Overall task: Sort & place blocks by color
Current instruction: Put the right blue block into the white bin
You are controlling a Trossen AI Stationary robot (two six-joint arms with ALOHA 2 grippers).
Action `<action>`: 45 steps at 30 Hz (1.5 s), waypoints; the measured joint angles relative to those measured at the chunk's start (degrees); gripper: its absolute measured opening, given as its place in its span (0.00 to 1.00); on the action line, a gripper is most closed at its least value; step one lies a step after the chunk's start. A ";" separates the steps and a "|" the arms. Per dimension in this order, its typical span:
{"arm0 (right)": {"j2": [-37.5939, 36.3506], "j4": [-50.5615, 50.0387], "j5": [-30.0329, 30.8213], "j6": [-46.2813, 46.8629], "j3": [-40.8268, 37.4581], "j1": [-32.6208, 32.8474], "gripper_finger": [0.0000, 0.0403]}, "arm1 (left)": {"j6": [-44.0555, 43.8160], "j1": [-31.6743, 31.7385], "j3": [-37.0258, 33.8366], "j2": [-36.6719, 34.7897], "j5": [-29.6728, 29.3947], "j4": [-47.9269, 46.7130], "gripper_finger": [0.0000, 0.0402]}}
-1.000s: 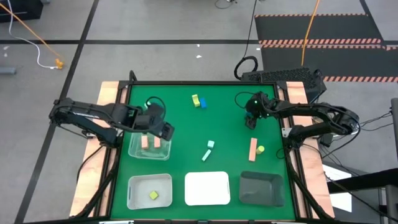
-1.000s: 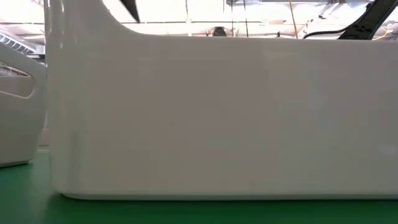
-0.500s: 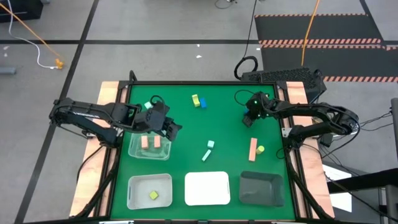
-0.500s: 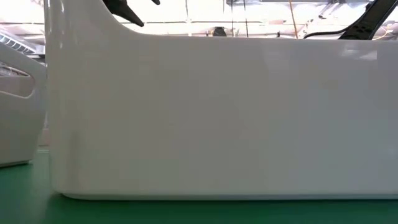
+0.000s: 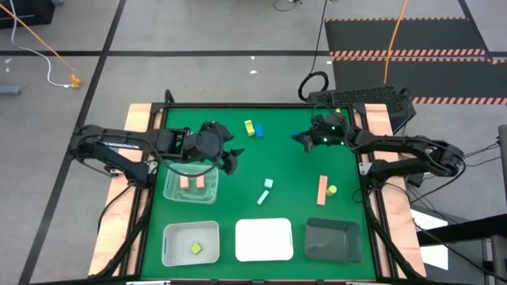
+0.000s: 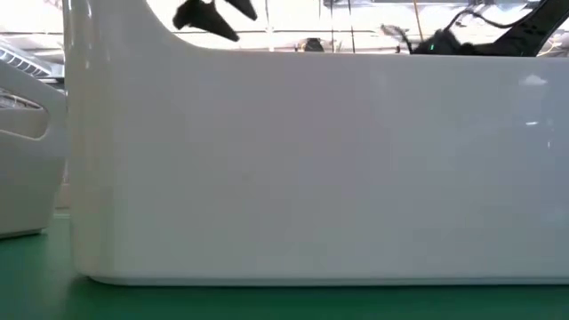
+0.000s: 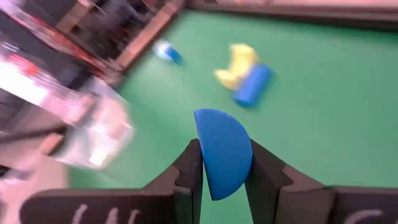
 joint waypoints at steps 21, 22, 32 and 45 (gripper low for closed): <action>-0.56 18.00 0.75 21.57 7.54 15.31 0.17 | 29.85 4.05 0.00 13.68 7.57 20.16 0.70; -0.57 18.19 0.78 23.23 7.75 15.35 0.17 | 32.17 3.81 0.00 13.85 7.59 20.86 0.70; -0.50 19.11 4.17 33.23 7.89 16.95 0.17 | 43.69 3.76 0.00 14.38 7.13 36.89 0.70; -0.44 26.00 9.88 36.51 7.93 20.17 0.17 | 49.63 4.04 -0.02 14.77 7.04 43.75 0.70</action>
